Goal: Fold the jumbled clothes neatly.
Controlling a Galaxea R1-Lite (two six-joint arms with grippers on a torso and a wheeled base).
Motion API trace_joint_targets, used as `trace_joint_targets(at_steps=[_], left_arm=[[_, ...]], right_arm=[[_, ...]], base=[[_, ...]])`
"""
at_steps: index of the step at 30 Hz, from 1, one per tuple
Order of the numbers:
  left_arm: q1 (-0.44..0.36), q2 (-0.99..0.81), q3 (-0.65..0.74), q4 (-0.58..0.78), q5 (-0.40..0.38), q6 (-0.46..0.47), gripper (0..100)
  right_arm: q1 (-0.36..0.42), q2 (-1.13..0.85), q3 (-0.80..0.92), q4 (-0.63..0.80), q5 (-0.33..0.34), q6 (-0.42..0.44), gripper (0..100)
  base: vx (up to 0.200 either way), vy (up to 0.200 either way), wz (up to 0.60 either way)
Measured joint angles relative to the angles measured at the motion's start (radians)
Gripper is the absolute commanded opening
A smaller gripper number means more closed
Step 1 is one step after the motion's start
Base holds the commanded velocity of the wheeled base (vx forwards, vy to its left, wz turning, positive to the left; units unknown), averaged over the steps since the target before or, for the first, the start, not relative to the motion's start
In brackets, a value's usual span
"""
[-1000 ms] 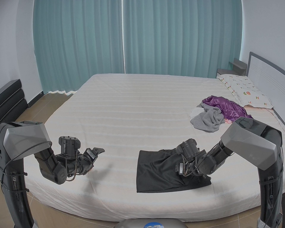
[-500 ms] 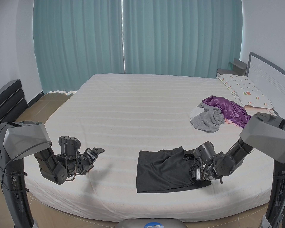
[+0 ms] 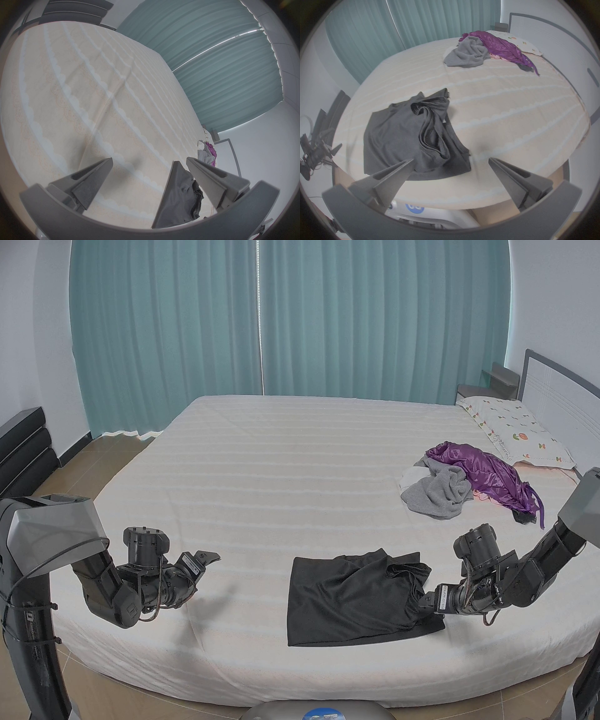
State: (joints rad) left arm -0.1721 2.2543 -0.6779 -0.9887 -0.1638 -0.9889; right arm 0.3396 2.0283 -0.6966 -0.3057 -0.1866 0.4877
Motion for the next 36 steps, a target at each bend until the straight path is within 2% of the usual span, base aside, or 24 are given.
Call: trace_joint_targets(at_steps=[8, 9, 19, 35, 36], left_arm=[[0.000, 0.000, -0.001, 0.000, 0.000, 0.000, 100], [0.000, 0.001, -0.001, 0.000, 0.000, 0.000, 100], [0.000, 0.002, -0.003, 0.000, 0.000, 0.000, 100], [0.000, 0.002, -0.002, 0.000, 0.000, 0.000, 100], [0.000, 0.002, -0.002, 0.000, 0.000, 0.000, 100]], right_arm=[[0.015, 0.074, -0.051, -0.105, 0.117, 0.092, 100], [0.018, 0.088, -0.064, -0.106, 0.125, 0.096, 0], [0.030, 0.158, -0.097, -0.096, 0.130, 0.077, 0], [-0.058, 0.100, 0.008, -0.096, 0.125, 0.019, 0], [-0.061, 0.100, 0.008, -0.098, 0.126, 0.019, 100]], base=[[0.000, 0.000, 0.00], [0.000, 0.000, 0.00], [0.000, 0.000, 0.00], [0.000, 0.000, 0.00], [0.000, 0.000, 0.00]])
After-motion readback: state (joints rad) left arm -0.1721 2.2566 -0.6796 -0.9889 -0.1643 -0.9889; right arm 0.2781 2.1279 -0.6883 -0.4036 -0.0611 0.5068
